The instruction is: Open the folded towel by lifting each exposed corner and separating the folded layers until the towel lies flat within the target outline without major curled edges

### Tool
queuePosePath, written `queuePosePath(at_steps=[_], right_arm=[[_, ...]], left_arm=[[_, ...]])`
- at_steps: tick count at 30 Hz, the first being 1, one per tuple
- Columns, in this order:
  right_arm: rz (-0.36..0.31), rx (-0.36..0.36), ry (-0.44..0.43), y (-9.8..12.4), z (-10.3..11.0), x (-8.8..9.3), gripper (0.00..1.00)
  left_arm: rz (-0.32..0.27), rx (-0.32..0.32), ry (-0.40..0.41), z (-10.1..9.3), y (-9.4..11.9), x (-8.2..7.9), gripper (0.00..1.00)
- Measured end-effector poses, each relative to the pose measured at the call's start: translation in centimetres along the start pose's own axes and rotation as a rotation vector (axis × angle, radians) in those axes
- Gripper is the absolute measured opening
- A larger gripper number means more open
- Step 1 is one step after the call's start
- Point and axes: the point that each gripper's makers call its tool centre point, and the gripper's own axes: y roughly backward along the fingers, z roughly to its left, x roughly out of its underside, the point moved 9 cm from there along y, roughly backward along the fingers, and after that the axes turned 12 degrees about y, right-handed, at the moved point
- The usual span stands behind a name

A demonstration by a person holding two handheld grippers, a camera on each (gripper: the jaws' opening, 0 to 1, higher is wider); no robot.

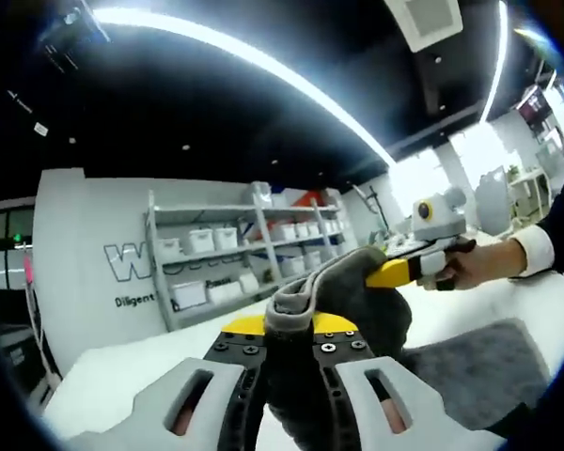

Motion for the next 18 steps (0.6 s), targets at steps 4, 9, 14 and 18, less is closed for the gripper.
queuePosePath(at_steps=[4,9,14,18], right_arm=[[0.007,0.011,-0.005,-0.2,-0.3,0.5,0.09],[0.006,0.027,-0.007,-0.2,-1.0,0.7,0.09],[-0.005,0.017,-0.048,-1.0,-1.9,1.0,0.1],[0.008,0.021,-0.061,-1.8,-2.3,1.7,0.1]], left_arm=[[0.005,-0.006,0.0,0.5,-0.6,0.5,0.12],[-0.001,-0.004,0.016,0.6,-1.3,0.5,0.13],[-0.007,-0.028,0.05,1.0,-1.7,0.8,0.13],[0.013,-0.047,0.104,1.5,-2.0,1.5,0.13]])
